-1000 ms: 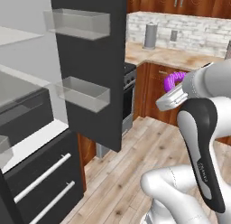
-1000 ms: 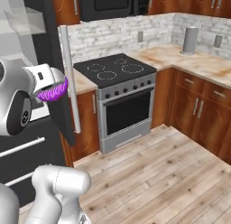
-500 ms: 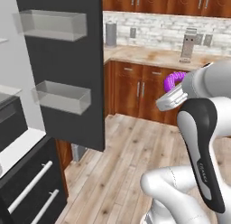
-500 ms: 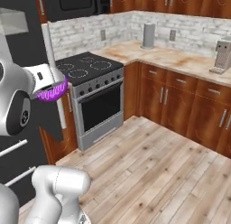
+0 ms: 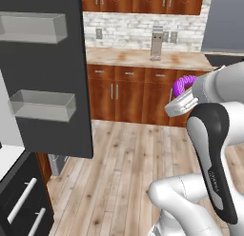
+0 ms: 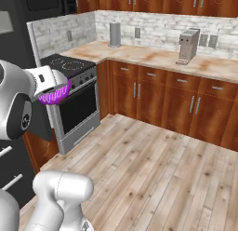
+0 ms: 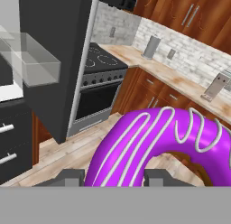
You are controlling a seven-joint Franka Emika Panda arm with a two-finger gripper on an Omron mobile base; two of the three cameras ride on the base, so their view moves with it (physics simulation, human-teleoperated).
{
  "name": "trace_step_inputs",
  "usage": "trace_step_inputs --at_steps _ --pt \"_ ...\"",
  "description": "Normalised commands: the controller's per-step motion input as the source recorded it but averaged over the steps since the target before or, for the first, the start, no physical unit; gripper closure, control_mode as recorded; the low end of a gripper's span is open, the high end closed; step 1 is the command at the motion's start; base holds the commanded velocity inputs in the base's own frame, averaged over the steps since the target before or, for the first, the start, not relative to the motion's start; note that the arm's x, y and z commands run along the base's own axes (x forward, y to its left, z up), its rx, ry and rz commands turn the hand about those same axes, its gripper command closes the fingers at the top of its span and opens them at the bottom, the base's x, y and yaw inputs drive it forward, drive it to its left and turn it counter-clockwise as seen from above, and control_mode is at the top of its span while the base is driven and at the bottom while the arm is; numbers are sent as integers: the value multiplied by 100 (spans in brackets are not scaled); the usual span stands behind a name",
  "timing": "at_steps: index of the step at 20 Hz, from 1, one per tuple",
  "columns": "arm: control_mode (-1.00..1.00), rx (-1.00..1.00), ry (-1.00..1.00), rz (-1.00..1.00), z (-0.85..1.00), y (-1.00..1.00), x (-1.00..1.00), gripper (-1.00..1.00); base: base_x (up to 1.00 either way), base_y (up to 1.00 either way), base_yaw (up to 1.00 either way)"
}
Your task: Take the donuts from the fridge and place them on the empty tray on the dining counter.
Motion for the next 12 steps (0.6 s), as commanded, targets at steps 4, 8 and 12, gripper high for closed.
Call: trace_step_inputs --at_steps 4,8,12 --pt "100 0 0 0 0 0 0 100 -45 21 -41" --pt "100 0 0 0 0 0 0 100 -46 18 -39" --pt "100 0 0 0 0 0 0 100 -45 19 -38"
